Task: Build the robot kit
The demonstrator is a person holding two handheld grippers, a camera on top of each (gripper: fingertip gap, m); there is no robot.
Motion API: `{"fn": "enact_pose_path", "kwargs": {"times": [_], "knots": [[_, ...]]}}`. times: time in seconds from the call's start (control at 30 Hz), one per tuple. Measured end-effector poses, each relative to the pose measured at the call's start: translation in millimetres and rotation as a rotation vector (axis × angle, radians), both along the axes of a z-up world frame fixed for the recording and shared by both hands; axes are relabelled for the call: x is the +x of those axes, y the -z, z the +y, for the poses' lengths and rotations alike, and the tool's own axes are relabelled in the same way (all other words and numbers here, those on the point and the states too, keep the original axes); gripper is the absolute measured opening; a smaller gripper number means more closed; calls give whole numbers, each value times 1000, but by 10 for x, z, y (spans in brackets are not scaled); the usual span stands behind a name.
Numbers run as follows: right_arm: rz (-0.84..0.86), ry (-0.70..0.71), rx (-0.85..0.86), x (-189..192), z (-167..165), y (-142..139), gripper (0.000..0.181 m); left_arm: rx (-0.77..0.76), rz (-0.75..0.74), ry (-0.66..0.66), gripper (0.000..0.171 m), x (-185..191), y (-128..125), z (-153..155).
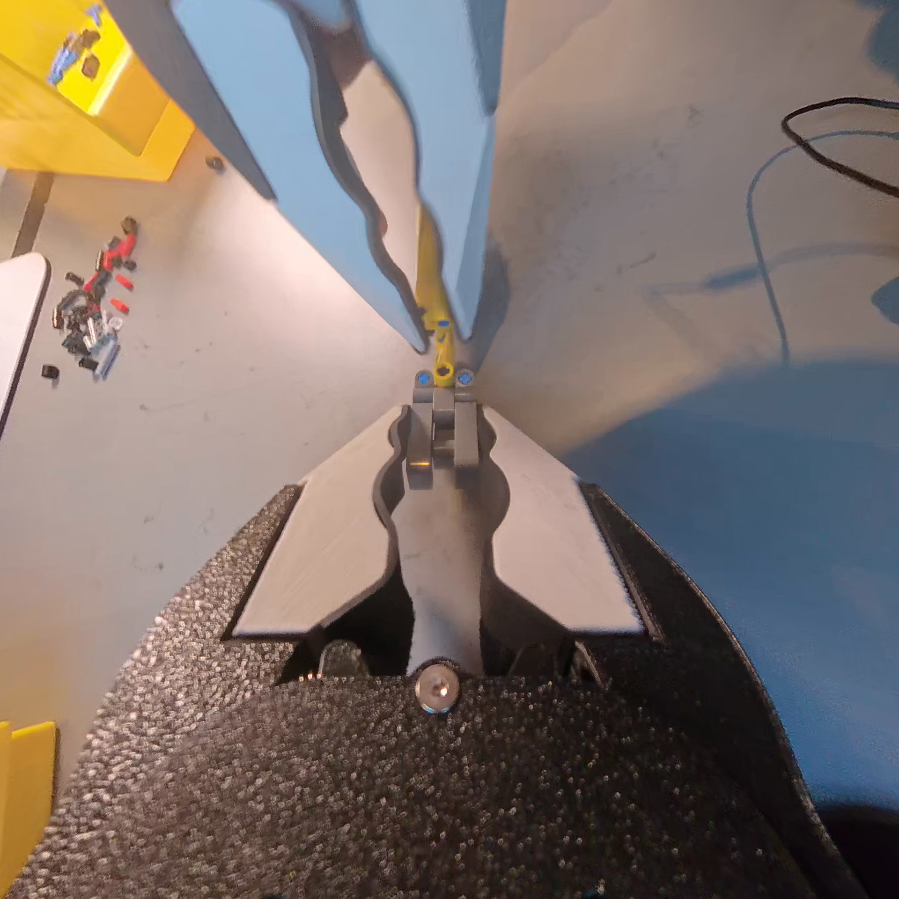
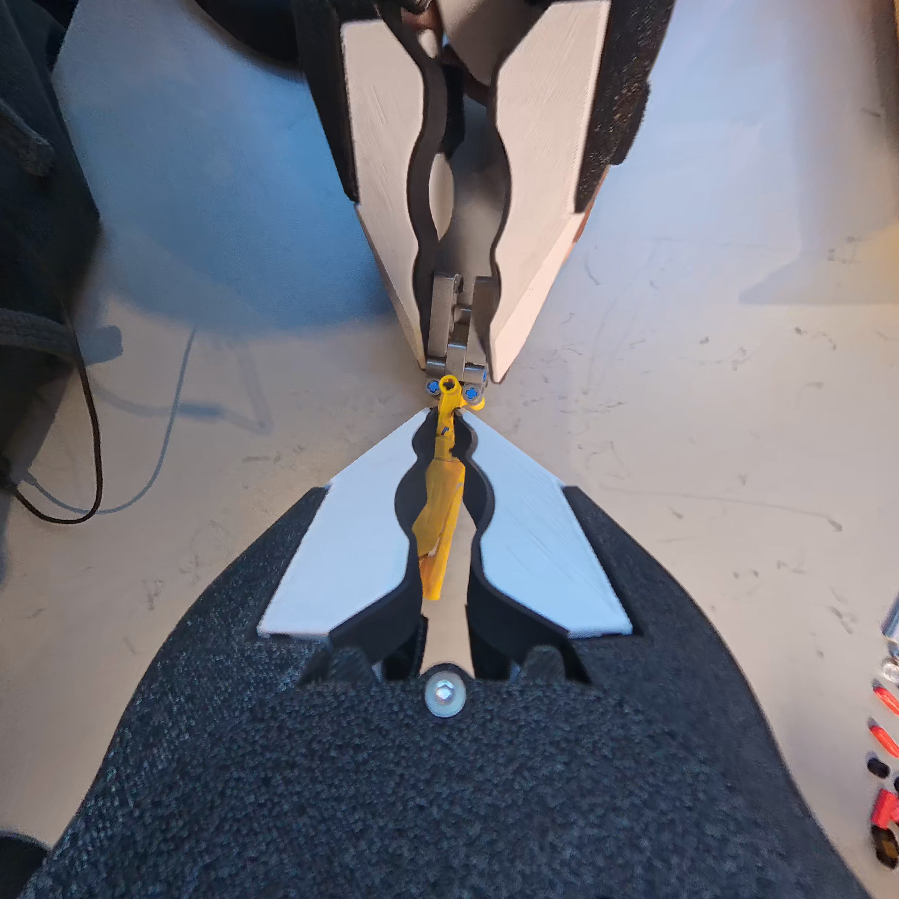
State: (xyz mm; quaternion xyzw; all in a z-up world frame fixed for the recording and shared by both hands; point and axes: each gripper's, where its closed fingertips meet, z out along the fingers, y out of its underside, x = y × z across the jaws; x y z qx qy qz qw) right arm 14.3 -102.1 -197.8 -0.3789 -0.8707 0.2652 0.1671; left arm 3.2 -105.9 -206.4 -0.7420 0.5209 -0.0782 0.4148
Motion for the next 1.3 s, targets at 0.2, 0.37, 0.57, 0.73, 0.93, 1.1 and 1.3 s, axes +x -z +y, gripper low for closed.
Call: {"fn": "enact_pose_path", "kwargs": {"times": [0.2,0.37,0.57,0.73,0.93,1.1,1.3], "knots": [[46,86,-8,167,179,-95,42,-58,-53,-28,25,-48,1,11],[58,75,25,124,203,88,16,-91,-85,-21,25,-11,5,-8],[31,5,-46,118,199,97,15,-134,-122,-33,25,-5,9,-15],[30,62,-75,109,225,105,15,-216,-174,-98,25,-22,22,16],[28,116,-77,109,240,109,15,-247,-196,-129,26,-24,26,25],[47,110,-82,117,263,66,26,-238,-177,-131,25,-39,46,29],[80,119,-76,285,398,-86,42,-231,-169,-129,26,-45,53,30]]}}
